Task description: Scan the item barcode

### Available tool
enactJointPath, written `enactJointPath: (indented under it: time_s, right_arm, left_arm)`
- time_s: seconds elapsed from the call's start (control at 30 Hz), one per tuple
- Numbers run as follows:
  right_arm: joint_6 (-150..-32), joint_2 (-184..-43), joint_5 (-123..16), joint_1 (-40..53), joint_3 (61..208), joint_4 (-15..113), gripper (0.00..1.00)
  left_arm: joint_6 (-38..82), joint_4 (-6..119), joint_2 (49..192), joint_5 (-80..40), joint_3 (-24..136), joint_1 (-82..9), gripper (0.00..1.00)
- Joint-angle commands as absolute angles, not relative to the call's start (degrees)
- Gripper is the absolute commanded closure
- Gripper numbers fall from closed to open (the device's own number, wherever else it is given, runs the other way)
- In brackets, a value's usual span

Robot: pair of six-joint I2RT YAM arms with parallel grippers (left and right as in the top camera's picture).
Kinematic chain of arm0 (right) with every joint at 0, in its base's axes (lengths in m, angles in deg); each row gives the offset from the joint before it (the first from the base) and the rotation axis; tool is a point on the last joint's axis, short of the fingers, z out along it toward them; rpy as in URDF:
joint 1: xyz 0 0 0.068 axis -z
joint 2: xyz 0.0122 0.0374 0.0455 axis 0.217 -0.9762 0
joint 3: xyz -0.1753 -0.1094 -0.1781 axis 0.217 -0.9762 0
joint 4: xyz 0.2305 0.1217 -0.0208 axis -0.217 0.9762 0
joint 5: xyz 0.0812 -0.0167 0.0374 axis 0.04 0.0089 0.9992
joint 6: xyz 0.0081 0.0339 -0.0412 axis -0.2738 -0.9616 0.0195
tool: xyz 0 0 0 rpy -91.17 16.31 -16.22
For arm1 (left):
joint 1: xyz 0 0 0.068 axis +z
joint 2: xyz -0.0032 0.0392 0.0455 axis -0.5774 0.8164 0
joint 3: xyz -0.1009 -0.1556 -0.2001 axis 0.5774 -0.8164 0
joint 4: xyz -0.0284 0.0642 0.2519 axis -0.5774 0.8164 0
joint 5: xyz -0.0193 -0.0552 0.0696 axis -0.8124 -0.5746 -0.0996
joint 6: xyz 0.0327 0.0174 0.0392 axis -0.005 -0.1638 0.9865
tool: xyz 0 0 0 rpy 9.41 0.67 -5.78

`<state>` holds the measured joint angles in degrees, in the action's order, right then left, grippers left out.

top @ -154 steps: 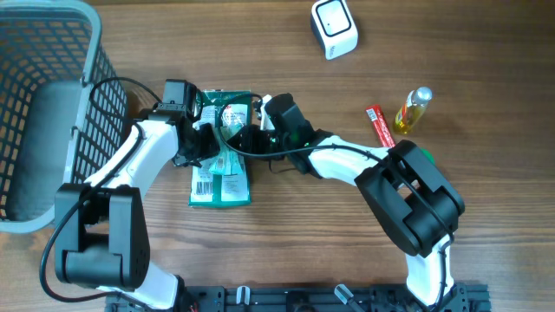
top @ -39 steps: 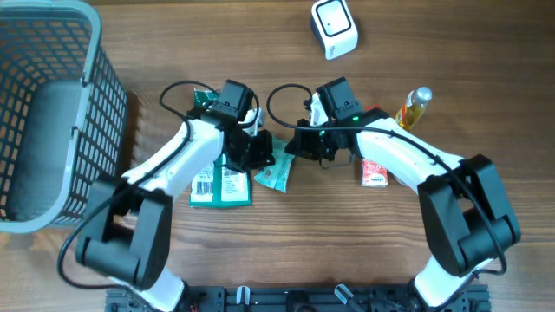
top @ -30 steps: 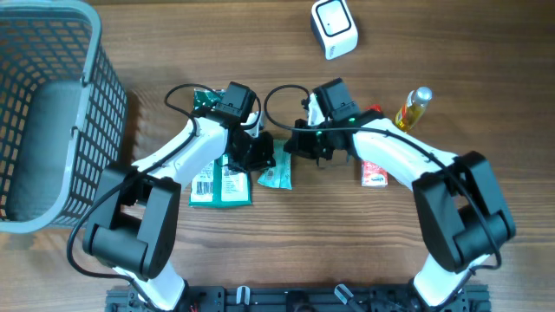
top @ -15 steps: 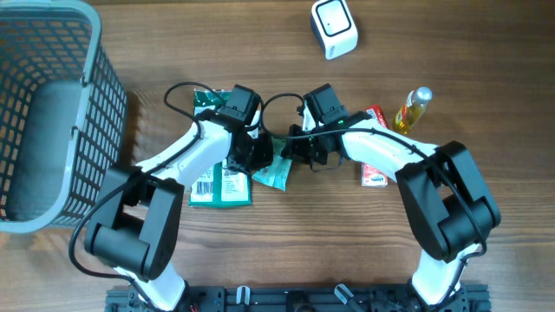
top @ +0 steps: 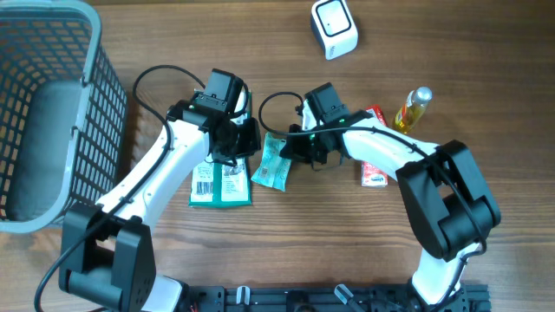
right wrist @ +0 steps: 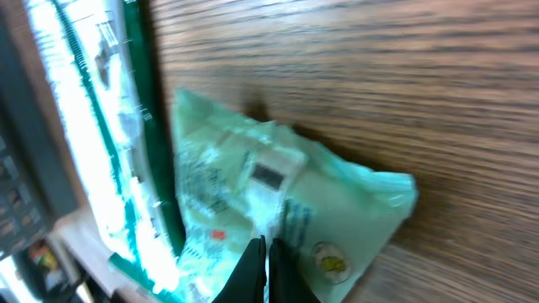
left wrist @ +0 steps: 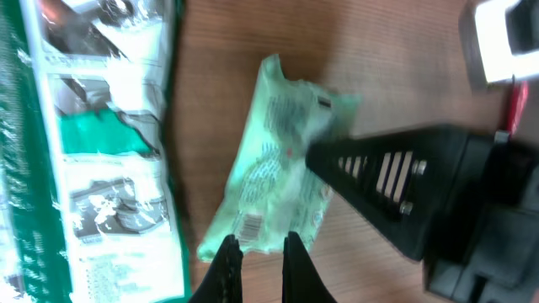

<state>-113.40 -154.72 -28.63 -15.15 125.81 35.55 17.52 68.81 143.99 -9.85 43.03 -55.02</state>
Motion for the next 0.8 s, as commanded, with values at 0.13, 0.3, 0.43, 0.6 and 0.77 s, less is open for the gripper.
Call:
enactJointPath:
  time_s: [0.13, 0.3, 0.43, 0.6, 0.77]
  right_arm:
    - [-110.21, -150.08, -21.35, -10.73, 127.18, 33.05, 0.96]
    - [-110.58, -151.42, -16.43, -10.36, 127.18, 27.5, 0.96]
    - [-111.78, -154.37, -16.45, -10.36, 127.08, 27.11, 0.96]
    - [-111.3, -159.2, -14.49, -10.43, 127.01, 24.36, 0.96]
    - [-111.17, -165.06, -14.29, -10.43, 126.97, 21.93, 0.96]
  left_arm:
    - [27.11, 69.53, 145.46, -24.91, 43.53, -50.21, 0.96]
    - [33.19, 69.62, 150.99, -37.56, 43.49, -49.77, 0.96]
    - [35.66, 69.88, 157.61, -42.59, 43.47, -49.79, 0.96]
    - [38.57, 69.51, 162.57, -45.15, 42.48, -49.77, 0.96]
    - [38.48, 66.74, 165.52, -41.26, 38.81, -50.21, 0.96]
